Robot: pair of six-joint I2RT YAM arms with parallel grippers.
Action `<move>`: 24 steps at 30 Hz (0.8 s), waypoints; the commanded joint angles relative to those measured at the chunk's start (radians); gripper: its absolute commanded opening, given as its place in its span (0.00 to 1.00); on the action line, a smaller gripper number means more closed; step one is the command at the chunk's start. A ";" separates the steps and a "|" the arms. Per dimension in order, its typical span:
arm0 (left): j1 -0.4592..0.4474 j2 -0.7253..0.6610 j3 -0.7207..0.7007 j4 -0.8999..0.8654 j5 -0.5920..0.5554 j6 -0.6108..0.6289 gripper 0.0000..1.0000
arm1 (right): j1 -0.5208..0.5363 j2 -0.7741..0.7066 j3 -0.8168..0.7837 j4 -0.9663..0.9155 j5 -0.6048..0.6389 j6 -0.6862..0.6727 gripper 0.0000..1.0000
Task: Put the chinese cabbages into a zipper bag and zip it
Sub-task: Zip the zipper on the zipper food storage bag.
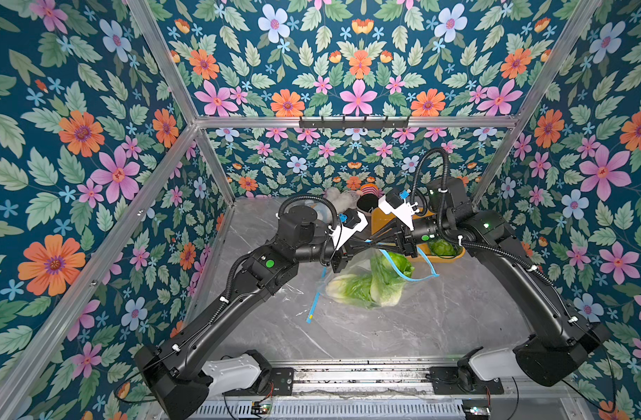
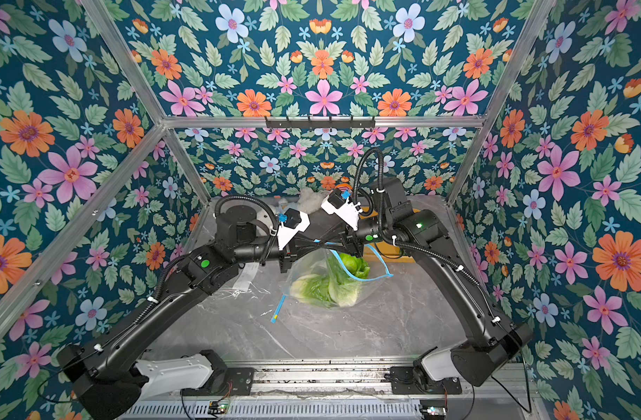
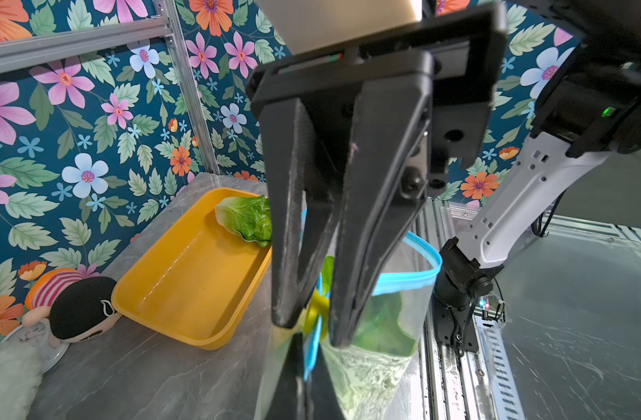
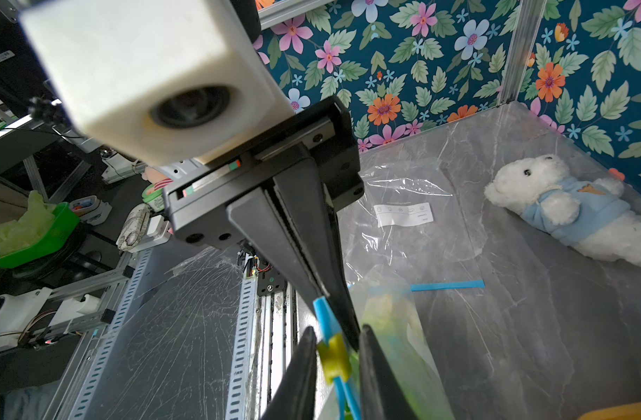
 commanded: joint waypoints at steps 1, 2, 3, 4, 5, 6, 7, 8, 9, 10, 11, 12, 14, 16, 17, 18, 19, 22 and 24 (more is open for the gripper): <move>-0.001 -0.013 0.010 0.047 0.007 0.010 0.00 | 0.000 0.000 0.000 -0.010 -0.018 -0.033 0.19; 0.000 -0.014 0.010 0.047 0.006 0.011 0.00 | 0.001 -0.002 -0.001 -0.006 -0.016 -0.032 0.18; 0.000 -0.016 0.009 0.048 0.005 0.011 0.00 | 0.001 -0.001 -0.001 -0.002 -0.016 -0.031 0.17; -0.001 -0.015 0.008 0.049 0.005 0.011 0.00 | 0.001 -0.002 0.000 -0.002 -0.017 -0.030 0.15; -0.001 -0.017 0.008 0.051 0.003 0.008 0.00 | 0.001 -0.001 -0.001 -0.003 -0.016 -0.031 0.14; 0.000 -0.019 0.008 0.052 0.007 0.006 0.00 | 0.001 0.001 0.002 -0.006 -0.011 -0.033 0.11; -0.001 -0.021 0.005 0.054 0.016 0.006 0.00 | 0.001 0.001 0.002 -0.006 -0.003 -0.034 0.09; 0.000 -0.023 0.004 0.058 0.022 0.003 0.00 | 0.001 0.002 0.002 -0.007 0.001 -0.034 0.09; -0.001 -0.026 0.002 0.062 0.026 0.000 0.00 | 0.001 0.001 0.002 -0.007 0.003 -0.034 0.07; -0.001 -0.031 0.000 0.064 0.026 -0.002 0.00 | 0.001 0.001 0.003 -0.009 0.005 -0.034 0.05; 0.000 -0.033 -0.002 0.065 0.023 -0.002 0.00 | 0.001 0.002 0.006 -0.013 0.005 -0.034 0.05; -0.001 -0.038 -0.005 0.068 0.015 -0.003 0.00 | 0.000 0.002 0.009 -0.020 0.009 -0.034 0.05; -0.001 -0.041 -0.006 0.072 -0.010 -0.016 0.00 | 0.000 0.001 0.012 -0.031 0.019 -0.036 0.04; -0.001 -0.047 0.002 0.076 -0.038 -0.045 0.00 | 0.001 0.000 0.014 -0.047 0.033 -0.035 0.03; 0.000 -0.053 0.000 0.083 -0.048 -0.052 0.00 | 0.001 0.001 0.015 -0.055 0.038 -0.035 0.03; -0.001 -0.064 -0.011 0.094 -0.055 -0.058 0.00 | 0.001 -0.002 0.015 -0.061 0.046 -0.035 0.02; -0.001 -0.075 -0.024 0.110 -0.070 -0.059 0.00 | 0.001 -0.003 0.015 -0.062 0.052 -0.033 0.02; 0.001 -0.086 -0.029 0.112 -0.090 -0.065 0.00 | 0.001 -0.013 0.008 -0.062 0.068 -0.026 0.01; 0.002 -0.089 -0.026 0.110 -0.100 -0.068 0.00 | 0.000 -0.013 0.014 -0.075 0.086 -0.023 0.01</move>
